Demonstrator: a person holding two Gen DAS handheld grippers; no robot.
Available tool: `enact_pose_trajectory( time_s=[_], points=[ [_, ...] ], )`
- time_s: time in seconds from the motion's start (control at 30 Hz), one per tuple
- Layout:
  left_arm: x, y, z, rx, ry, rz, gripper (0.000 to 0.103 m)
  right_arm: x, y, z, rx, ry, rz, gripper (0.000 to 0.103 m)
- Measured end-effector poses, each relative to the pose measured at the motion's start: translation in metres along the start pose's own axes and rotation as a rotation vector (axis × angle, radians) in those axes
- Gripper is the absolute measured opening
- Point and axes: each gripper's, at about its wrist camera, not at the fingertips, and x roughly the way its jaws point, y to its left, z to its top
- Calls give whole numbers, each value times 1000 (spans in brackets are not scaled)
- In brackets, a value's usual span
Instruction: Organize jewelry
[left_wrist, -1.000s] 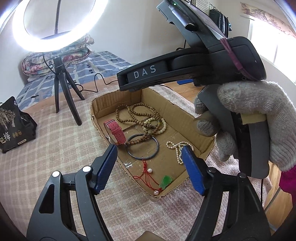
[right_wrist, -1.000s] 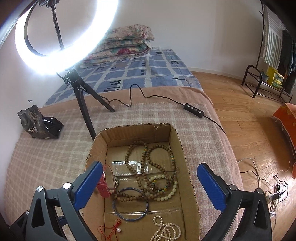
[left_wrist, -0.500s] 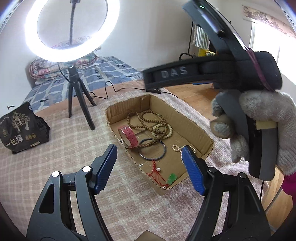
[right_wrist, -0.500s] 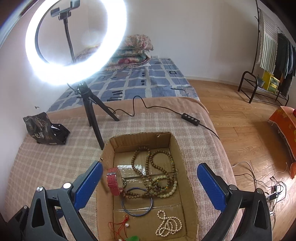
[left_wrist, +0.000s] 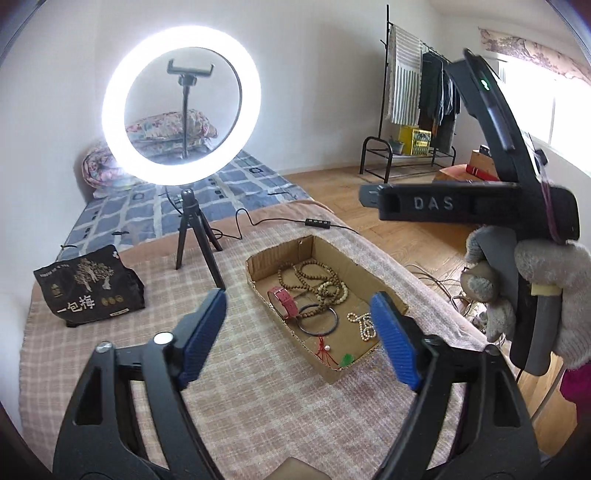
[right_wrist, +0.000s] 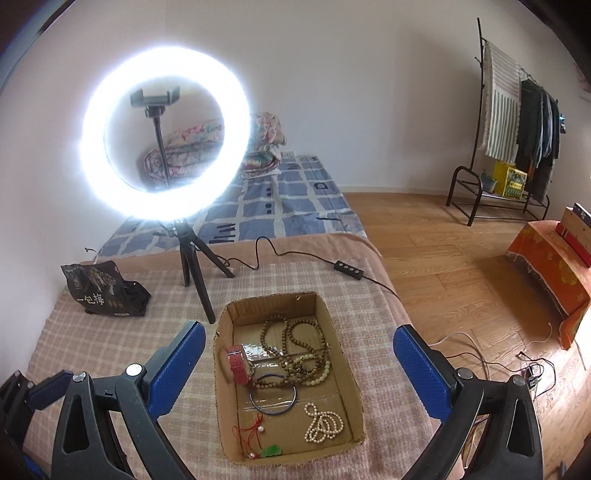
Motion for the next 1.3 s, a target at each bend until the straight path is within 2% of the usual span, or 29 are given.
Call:
enact_pose_trajectory(
  time_s=[0.3, 0.5, 0.8, 0.9, 1.07, 1.3],
  points=[
    [-51, 10, -5, -20, -24, 28, 89, -59, 9, -26, 9, -50, -25, 103],
    [-69, 19, -16, -46, -23, 39, 89, -78, 16, -54, 17, -45, -27, 103],
    [-83, 22, -28, -45, -34, 76, 91, -89, 20, -80, 26, -60, -30, 103],
    [-84, 21, -30, -36, -36, 80, 101, -88, 17, -85, 42, -68, -34, 103],
    [-84, 20, -31, -26, -45, 110, 102, -80, 10, -91, 64, -49, -27, 103],
    [-75, 18, -34, -8, -16, 133, 103, -75, 1, -95, 102, -52, -34, 103]
  ],
)
